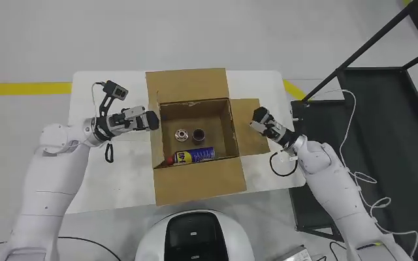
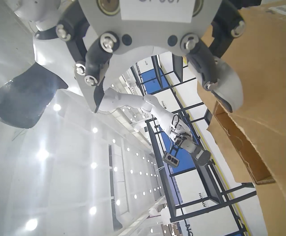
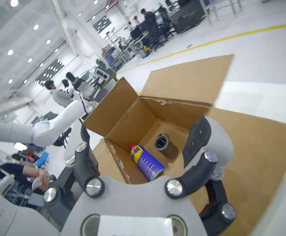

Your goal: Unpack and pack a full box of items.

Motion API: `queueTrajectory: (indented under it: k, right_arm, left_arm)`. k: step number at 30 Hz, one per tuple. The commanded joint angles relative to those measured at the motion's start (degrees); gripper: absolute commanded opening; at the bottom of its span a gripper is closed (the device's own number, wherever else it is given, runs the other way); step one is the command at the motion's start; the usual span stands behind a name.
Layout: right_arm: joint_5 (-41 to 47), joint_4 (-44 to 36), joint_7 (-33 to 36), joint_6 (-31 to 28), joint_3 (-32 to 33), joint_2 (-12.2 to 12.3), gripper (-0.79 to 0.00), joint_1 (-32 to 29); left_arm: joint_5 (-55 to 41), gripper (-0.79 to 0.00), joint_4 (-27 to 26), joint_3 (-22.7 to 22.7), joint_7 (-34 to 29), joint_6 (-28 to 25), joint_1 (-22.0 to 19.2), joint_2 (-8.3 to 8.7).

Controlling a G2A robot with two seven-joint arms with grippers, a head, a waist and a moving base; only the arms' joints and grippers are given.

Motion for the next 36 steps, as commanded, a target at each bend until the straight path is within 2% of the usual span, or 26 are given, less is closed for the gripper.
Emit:
queueTrajectory:
  k: [1, 7, 12, 15, 26, 31, 36]
  right_arm:
    - [3.06, 1.62, 2.48, 0.65, 1.53, 0.50, 0.000, -0.74]
    - [10.53, 7.01, 6.64, 3.61, 3.12, 1.06, 0.000, -1.20]
    - [14.14, 11.98, 9.03, 5.58, 0.98, 0.55, 0.000, -0.40]
    - [16.64, 12.32, 15.52, 5.42, -1.64, 0.29, 0.000, -0.05]
    - [34.69, 3.85, 25.59, -1.36, 0.36, 1.11, 0.000, -3.30]
    - [40.50, -2.47, 31.28, -0.36, -0.69, 1.36, 0.000, -3.16]
    - [38.66, -6.51, 33.95, 2.31, -6.44, 0.55, 0.000, -0.05]
  left_arm:
    - [-0.56, 0.000, 1.09, 2.26, 1.34, 0.64, -0.62, -0.62]
    - [3.54, 0.000, 3.27, 7.45, 3.68, 0.05, -2.31, -1.96]
    - [10.46, 0.000, 3.76, 9.86, 3.97, -1.75, -3.05, -2.23]
    - [15.00, 0.000, 3.44, 10.55, 3.86, -3.09, -3.42, -2.12]
    - [15.49, 0.000, 4.47, 9.75, 4.89, -3.97, -3.25, -1.91]
    - [15.38, 0.000, 4.50, 8.50, 6.10, -4.62, -3.11, -1.65]
    - [17.68, 0.000, 4.12, 8.12, 6.30, -5.38, -2.96, -1.36]
